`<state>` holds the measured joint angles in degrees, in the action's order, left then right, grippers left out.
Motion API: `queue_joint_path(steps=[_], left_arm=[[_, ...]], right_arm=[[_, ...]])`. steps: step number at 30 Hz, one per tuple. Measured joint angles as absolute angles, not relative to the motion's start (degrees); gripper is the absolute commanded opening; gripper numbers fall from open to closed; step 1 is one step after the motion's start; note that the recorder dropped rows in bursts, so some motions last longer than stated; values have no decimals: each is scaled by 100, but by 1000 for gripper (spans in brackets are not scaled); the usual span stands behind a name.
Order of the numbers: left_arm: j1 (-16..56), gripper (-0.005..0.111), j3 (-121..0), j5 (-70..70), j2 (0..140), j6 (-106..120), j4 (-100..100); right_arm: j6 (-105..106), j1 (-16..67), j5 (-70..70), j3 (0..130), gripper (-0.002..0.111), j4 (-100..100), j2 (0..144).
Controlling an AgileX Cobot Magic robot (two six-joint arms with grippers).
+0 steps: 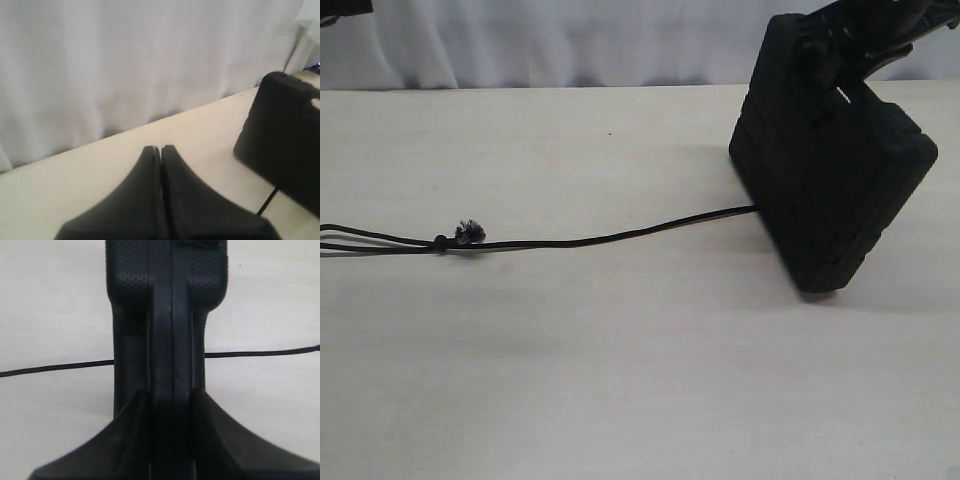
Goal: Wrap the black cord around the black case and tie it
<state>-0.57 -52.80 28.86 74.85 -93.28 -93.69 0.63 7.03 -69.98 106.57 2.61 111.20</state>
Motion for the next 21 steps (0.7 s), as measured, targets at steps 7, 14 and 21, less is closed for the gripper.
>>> queue_joint_path(steps=[7,14,21], left_arm=[[84,0,-5564,996,8504,-9213,-9968],[250,0,-5587,-3091,9139,-7226,-9855],[-14,0,-6303,-3342,9992,-1995,-4236]], right_arm=[[63,703,-6998,10657,4,261,11120],[63,703,-6998,10657,4,261,11120],[63,703,-6998,10657,4,261,11120]])
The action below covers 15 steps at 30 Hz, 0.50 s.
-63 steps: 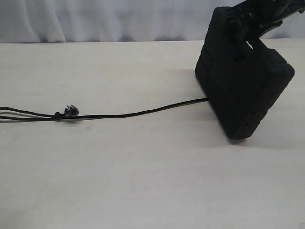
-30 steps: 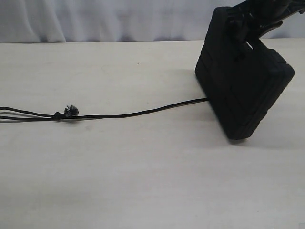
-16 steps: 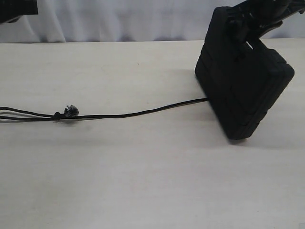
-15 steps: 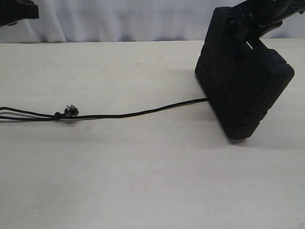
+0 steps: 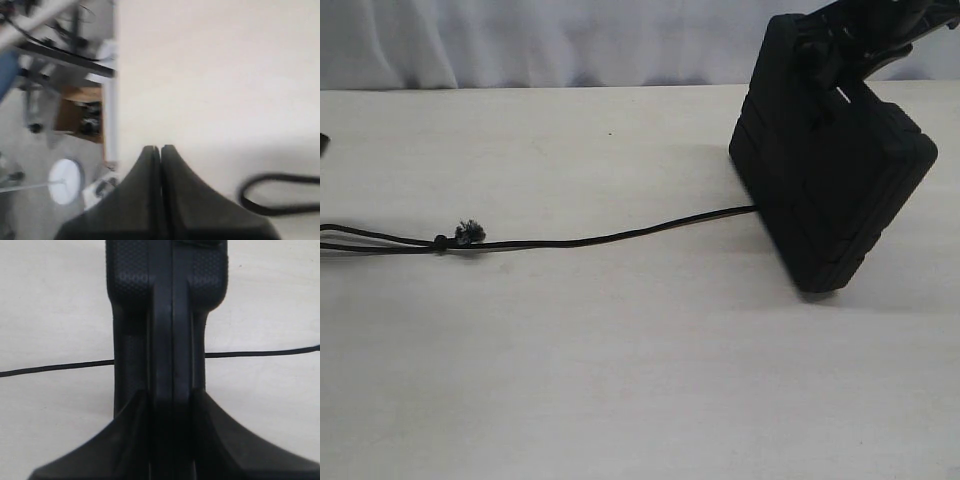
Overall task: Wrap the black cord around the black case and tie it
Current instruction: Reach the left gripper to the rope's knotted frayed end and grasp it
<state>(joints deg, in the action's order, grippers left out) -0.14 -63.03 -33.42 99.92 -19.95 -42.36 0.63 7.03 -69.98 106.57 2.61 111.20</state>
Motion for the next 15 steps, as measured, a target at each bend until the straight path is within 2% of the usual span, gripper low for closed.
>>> queue_joint_path(steps=[4,6,9,11,12,15], left_arm=[[-14,2,-6571,-3890,10273,3044,-120],[9,13,-6594,-4423,10353,5084,1362],[75,38,-6607,-4771,10387,6421,2019],[155,61,-6607,-4763,10416,6873,2005],[205,67,-6617,-4723,10437,7040,1996],[336,70,-6619,-4605,10594,7645,1971]], right_arm=[[63,703,-6998,10655,4,249,11120],[63,703,-6985,10644,4,241,11120],[63,703,-6977,10622,4,241,11107],[63,703,-6964,10619,4,241,11107],[63,703,-6964,10619,4,241,11107],[63,703,-6964,10619,4,236,11107]])
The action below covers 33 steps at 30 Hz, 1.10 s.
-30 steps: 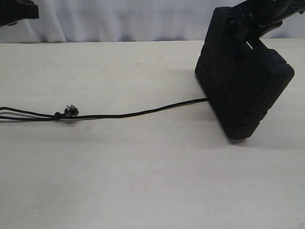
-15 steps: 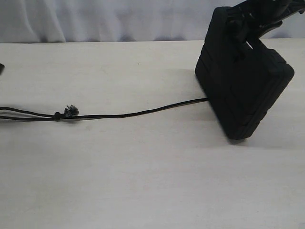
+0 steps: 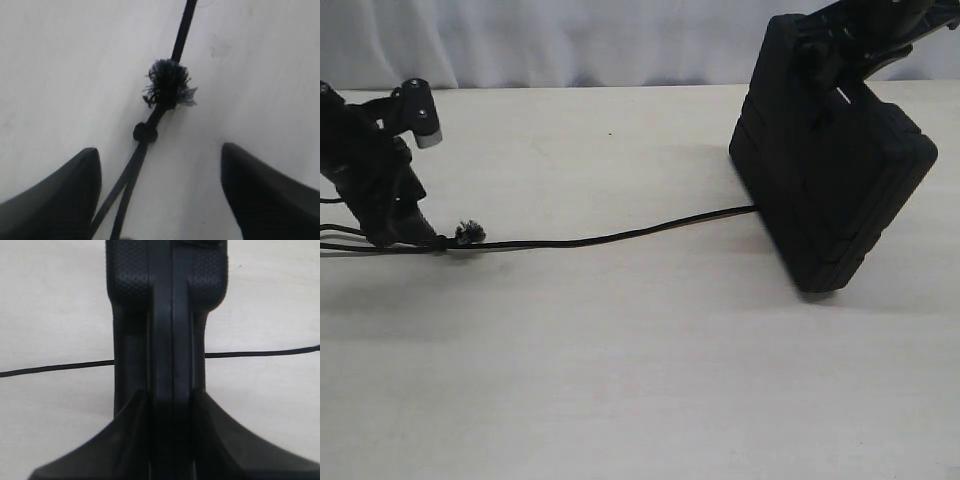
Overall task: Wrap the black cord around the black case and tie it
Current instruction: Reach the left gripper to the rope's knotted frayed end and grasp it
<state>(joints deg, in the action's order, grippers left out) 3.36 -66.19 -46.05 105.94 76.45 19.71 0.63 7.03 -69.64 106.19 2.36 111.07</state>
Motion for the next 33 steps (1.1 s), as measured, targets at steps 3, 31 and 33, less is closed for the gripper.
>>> queue_joint_path(steps=[3,31,33], left_arm=[[514,70,-6619,-4437,10823,7945,1829],[697,0,-6717,-3856,11788,7746,2826],[740,0,-6828,-3882,11838,7224,3674]], right_arm=[[63,703,-6964,10619,4,227,11107],[63,703,-6964,10619,4,227,11107],[63,703,-6964,10619,4,227,11107]])
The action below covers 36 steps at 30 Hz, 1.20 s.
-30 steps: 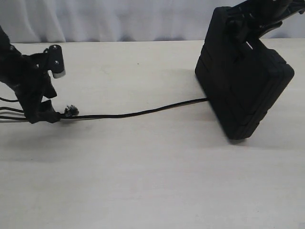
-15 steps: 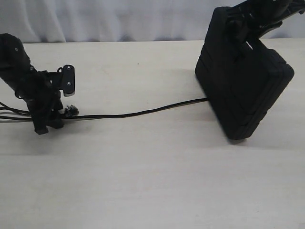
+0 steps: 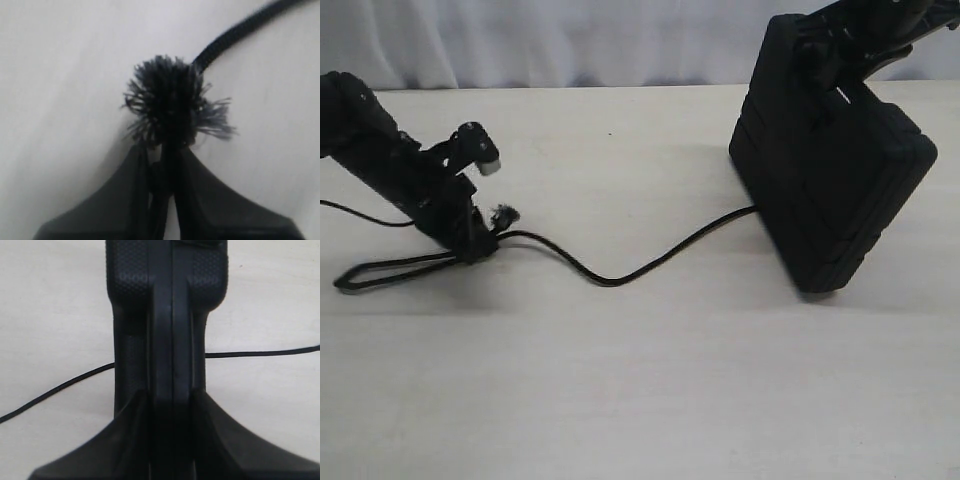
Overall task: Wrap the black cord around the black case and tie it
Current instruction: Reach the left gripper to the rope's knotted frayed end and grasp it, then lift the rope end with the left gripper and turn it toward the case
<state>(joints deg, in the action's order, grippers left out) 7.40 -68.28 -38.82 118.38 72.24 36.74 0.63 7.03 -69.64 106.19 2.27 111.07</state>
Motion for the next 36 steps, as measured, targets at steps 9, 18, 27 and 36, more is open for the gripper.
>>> queue_joint_path(steps=[9,18,27,36], left_arm=[[831,15,-7138,-4613,11847,5340,7037],[1221,66,-7143,-5041,11847,5299,6590],[1210,66,-8038,-4891,11649,5998,3329],[1332,53,-8066,-6259,11614,8691,1915]], right_arm=[[63,703,-6964,10619,4,227,11107],[63,703,-6964,10619,4,227,11107],[63,703,-6964,10619,4,227,11107],[63,703,-6964,10619,4,227,11107]])
